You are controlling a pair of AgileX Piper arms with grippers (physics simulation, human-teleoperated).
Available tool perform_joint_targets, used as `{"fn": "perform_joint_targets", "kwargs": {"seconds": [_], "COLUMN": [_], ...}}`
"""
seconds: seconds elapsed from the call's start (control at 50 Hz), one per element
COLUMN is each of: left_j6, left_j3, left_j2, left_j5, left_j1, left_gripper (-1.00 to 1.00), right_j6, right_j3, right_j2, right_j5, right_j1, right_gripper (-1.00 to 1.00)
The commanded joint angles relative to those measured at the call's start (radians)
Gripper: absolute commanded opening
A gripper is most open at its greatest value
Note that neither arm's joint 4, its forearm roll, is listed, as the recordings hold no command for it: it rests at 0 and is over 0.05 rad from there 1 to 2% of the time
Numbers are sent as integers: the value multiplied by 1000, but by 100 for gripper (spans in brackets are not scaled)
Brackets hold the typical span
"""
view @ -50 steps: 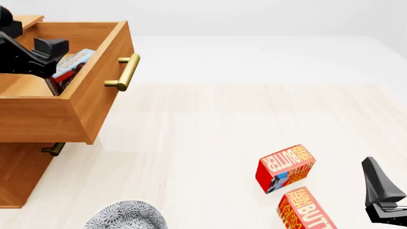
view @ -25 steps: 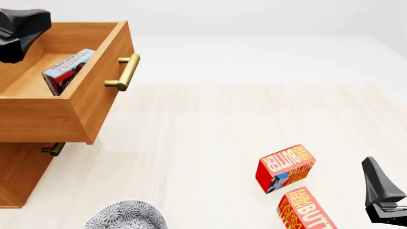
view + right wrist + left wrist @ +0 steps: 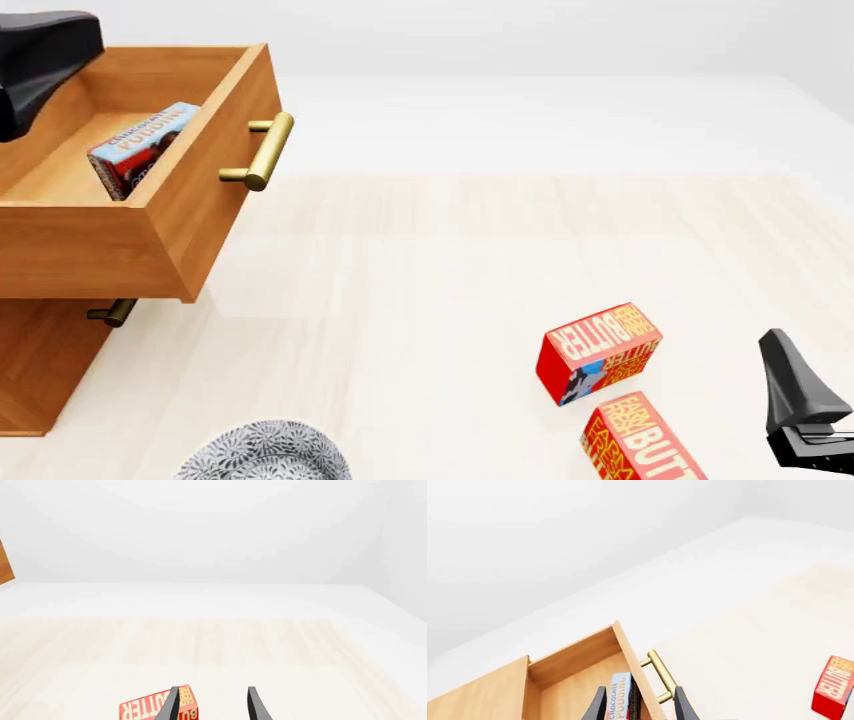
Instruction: Put the chocolate pudding in the top drawer of the cabinet and close it.
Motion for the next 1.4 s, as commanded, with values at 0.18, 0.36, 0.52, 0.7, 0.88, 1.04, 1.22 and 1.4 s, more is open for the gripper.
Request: {"fn": "perform_joint_targets", "kwargs": {"seconds": [0.18, 0.36, 0.52, 0.7, 0.88, 1.04, 1.22, 1.4], "left_j6": [-12, -3, 31, 22, 6, -6, 0, -3], "left_j3": [35, 54, 94, 117, 143, 188, 210, 215], "left_j2": [-18, -26, -20, 18, 58, 93, 127, 155], "left_j5": [-19, -42, -78, -117, -157, -207, -246, -264], "left_j1": [-65, -61, -87, -132, -180, -216, -259, -286], "left_gripper": [100, 100, 100, 100, 100, 100, 100, 100], "right_j6": [0, 0, 0, 0, 0, 0, 0, 0], "right_j3": [0, 0, 0, 0, 0, 0, 0, 0], "right_j2": [0, 0, 0, 0, 0, 0, 0, 0], "right_j5": [0, 0, 0, 0, 0, 0, 0, 0], "right_j1": [0, 0, 0, 0, 0, 0, 0, 0], "right_gripper": [100, 100, 100, 100, 100, 100, 100, 100]}}
